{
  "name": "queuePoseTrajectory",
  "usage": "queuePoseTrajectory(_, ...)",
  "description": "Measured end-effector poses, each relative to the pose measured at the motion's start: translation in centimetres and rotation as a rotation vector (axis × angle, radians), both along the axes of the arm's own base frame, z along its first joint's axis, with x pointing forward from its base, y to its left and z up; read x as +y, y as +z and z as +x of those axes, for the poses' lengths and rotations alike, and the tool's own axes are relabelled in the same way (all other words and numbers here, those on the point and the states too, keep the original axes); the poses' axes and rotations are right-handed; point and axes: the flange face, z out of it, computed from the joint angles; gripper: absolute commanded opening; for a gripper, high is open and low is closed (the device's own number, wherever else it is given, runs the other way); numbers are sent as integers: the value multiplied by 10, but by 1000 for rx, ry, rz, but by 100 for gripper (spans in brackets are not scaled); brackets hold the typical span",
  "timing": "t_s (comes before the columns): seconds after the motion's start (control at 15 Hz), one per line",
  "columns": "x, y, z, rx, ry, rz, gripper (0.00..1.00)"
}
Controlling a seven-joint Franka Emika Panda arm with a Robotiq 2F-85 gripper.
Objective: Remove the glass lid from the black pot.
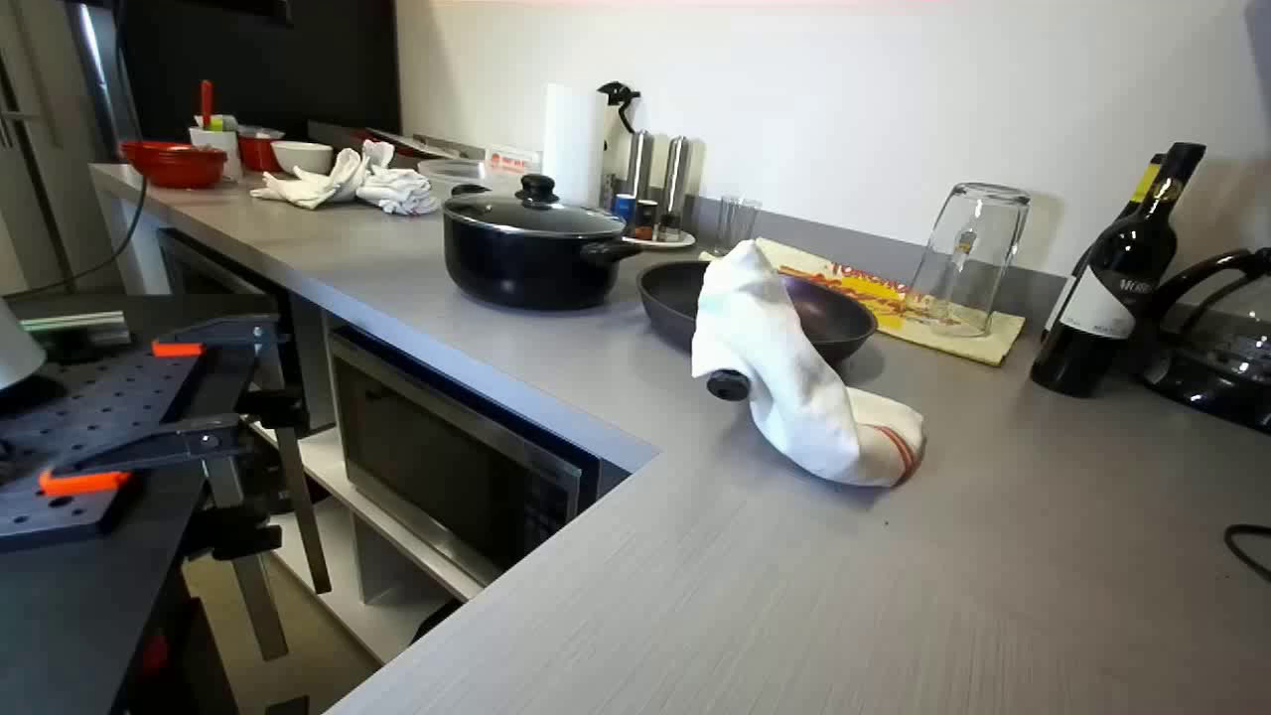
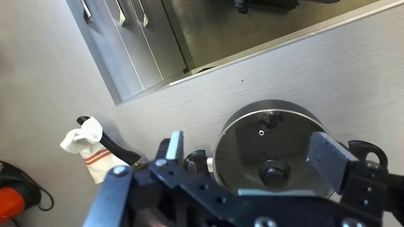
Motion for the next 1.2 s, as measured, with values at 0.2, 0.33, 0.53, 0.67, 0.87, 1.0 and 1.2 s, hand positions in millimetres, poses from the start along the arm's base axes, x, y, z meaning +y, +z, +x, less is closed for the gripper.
queuePoseTrajectory(0.2, 0, 0, 0, -1, 0, 0, 100)
queuePoseTrajectory(0.33, 0, 0, 0, -1, 0, 0, 100)
queuePoseTrajectory(0.53, 0, 0, 0, -1, 0, 0, 100)
queuePoseTrajectory(0.67, -1, -1, 0, 2, 1, 3, 100)
queuePoseTrajectory(0.87, -4, -8, 7, 17, -2, 12, 100)
queuePoseTrajectory(1.0, -6, -17, 18, 28, 1, 24, 100)
queuePoseTrajectory(1.2, -9, -39, 41, 46, 22, 41, 100)
